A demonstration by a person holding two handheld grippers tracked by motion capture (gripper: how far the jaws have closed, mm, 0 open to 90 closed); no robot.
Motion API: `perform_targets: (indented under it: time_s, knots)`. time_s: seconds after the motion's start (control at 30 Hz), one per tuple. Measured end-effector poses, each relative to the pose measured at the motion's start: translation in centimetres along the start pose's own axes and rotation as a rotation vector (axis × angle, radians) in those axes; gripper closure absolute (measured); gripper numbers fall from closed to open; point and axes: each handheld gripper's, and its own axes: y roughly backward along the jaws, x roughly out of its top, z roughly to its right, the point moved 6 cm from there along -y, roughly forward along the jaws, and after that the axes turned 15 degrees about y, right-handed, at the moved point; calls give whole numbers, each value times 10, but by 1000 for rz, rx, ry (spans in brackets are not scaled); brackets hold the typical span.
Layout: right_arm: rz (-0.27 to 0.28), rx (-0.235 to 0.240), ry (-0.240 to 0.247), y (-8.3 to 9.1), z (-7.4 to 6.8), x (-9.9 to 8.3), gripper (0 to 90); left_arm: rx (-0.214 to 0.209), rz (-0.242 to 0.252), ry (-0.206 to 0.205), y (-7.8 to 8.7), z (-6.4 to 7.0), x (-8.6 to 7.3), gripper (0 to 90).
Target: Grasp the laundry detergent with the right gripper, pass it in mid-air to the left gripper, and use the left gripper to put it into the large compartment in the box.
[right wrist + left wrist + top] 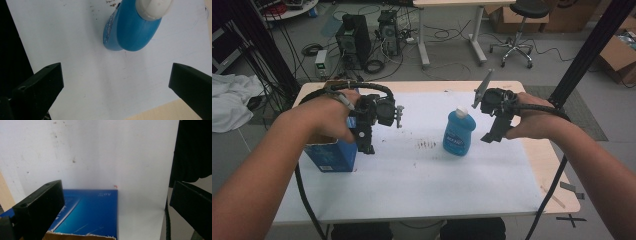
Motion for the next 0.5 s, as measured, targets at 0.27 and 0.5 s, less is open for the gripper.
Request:
perform_targets:
  time_s: [0.27,0.5]
  knots:
    - [64,-4,-44,-17,1,-18,0,-2,1,3,-1,2,-1,1]
    - [118,-10,-85,-36,3,-28,0,-1,7,6,-2,3,0,0]
